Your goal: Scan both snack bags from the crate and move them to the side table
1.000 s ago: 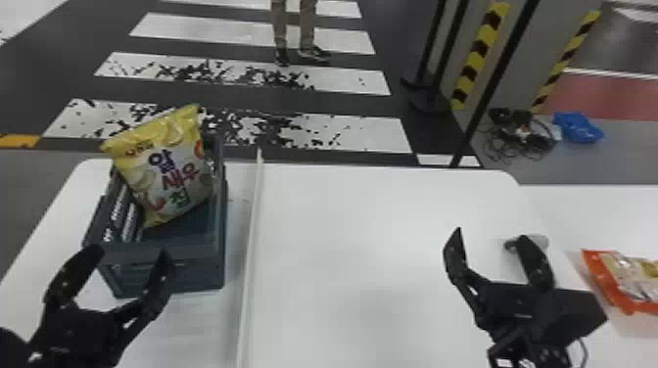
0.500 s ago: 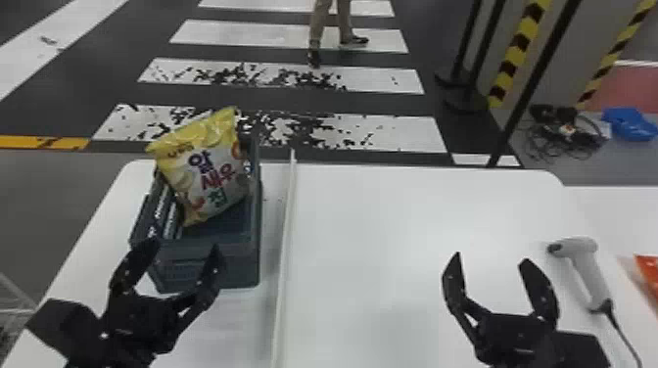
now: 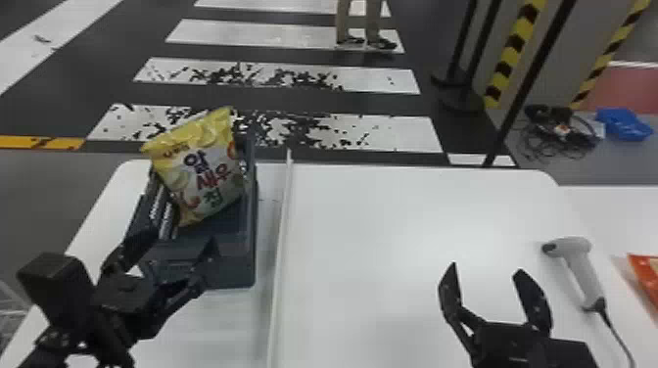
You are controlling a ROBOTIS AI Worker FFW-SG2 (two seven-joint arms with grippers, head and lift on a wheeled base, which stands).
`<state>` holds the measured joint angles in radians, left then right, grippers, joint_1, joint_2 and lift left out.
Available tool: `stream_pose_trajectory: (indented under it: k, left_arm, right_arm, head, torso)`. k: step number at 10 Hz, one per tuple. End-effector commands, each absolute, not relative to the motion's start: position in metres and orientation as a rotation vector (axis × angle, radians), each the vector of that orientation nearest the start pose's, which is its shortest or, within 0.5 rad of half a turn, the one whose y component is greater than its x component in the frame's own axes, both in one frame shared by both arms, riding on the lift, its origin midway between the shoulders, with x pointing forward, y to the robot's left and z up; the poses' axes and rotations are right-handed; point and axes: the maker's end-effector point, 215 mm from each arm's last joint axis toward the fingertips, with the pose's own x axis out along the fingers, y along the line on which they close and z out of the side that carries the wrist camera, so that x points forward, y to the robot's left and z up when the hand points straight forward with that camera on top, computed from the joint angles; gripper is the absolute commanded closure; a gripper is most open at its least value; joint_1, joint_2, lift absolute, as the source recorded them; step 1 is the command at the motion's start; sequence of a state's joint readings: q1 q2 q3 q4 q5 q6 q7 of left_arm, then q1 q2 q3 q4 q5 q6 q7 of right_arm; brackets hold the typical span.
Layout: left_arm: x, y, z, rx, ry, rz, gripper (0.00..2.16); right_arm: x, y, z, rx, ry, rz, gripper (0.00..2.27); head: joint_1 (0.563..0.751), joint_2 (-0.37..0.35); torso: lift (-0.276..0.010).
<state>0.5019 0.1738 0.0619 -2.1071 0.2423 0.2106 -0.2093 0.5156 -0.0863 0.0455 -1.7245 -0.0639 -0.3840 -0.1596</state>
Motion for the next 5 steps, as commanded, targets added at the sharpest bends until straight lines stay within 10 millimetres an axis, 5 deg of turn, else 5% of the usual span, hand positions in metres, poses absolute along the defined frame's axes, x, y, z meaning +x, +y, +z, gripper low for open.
stream_pose_trajectory:
  k: [1,5]
  left_arm:
    - [0.454,0.239,-0.35,-0.049,0.188,-0.246,0.1]
    - [0.498,0.277,-0.323,0.034,0.172,-0.259,0.1]
  right_arm:
    - [0.411,-0.26,-0.408,0.011,-0.01,-0.106,0.08]
    - [0.411,-0.269,-0.411,0.012,-0.003,-0.118,0.08]
  head:
    - [0.695,-0.05]
    - [0.695,-0.015]
  torso:
    - [-0.099]
    - [-0.099]
